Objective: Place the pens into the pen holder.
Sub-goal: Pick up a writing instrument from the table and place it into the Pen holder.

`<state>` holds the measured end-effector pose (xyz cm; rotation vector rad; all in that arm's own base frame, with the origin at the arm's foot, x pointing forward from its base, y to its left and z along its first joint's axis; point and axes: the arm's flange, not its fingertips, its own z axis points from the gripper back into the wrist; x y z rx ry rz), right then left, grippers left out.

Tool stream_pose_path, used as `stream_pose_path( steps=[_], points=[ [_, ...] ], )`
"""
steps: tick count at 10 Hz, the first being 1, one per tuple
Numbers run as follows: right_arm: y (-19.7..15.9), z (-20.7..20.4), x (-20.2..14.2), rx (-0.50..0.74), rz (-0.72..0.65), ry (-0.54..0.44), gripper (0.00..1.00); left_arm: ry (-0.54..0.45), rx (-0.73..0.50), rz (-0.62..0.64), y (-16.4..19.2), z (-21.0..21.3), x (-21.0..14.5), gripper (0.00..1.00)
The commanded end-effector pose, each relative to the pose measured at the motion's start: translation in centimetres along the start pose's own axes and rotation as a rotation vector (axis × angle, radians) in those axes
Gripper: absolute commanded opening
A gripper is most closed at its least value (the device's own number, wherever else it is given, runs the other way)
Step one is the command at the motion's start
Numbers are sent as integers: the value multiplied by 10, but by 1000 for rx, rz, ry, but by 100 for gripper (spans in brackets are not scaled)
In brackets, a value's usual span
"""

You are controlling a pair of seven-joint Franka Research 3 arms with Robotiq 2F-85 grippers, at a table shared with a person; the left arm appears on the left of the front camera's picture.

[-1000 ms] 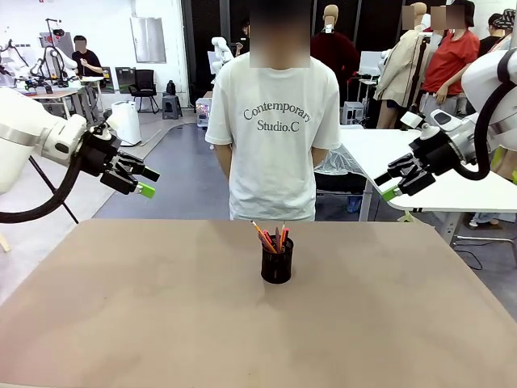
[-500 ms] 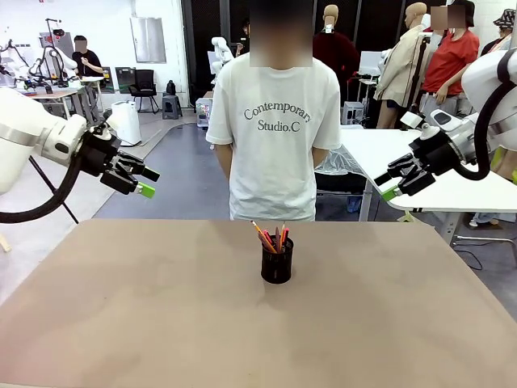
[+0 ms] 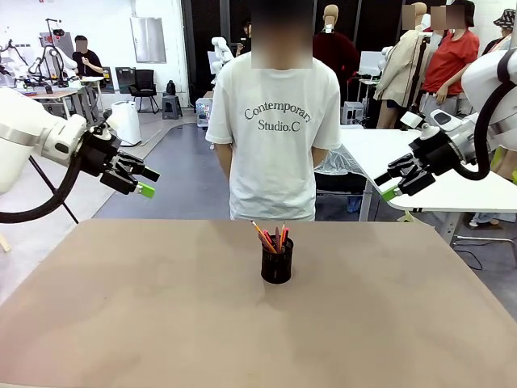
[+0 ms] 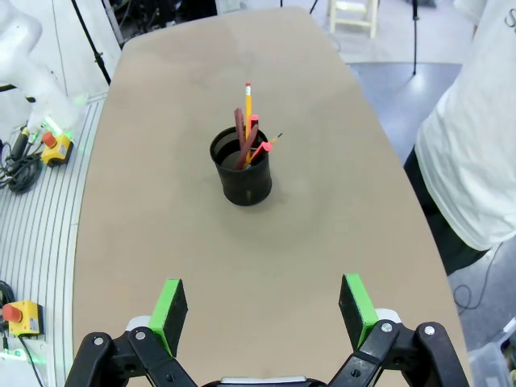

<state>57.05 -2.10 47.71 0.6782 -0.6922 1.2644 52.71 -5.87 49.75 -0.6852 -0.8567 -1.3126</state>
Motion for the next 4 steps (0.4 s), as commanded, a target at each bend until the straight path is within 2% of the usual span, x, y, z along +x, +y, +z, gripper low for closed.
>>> stream_pose_path(
  steps=[1,4],
  points=[
    [0,1,1,-4,1,0,100,0,-2,6,-1,1,1,100],
    [0,1,1,-4,1,0,100,0,-2,6,-1,1,1,100]
  ],
)
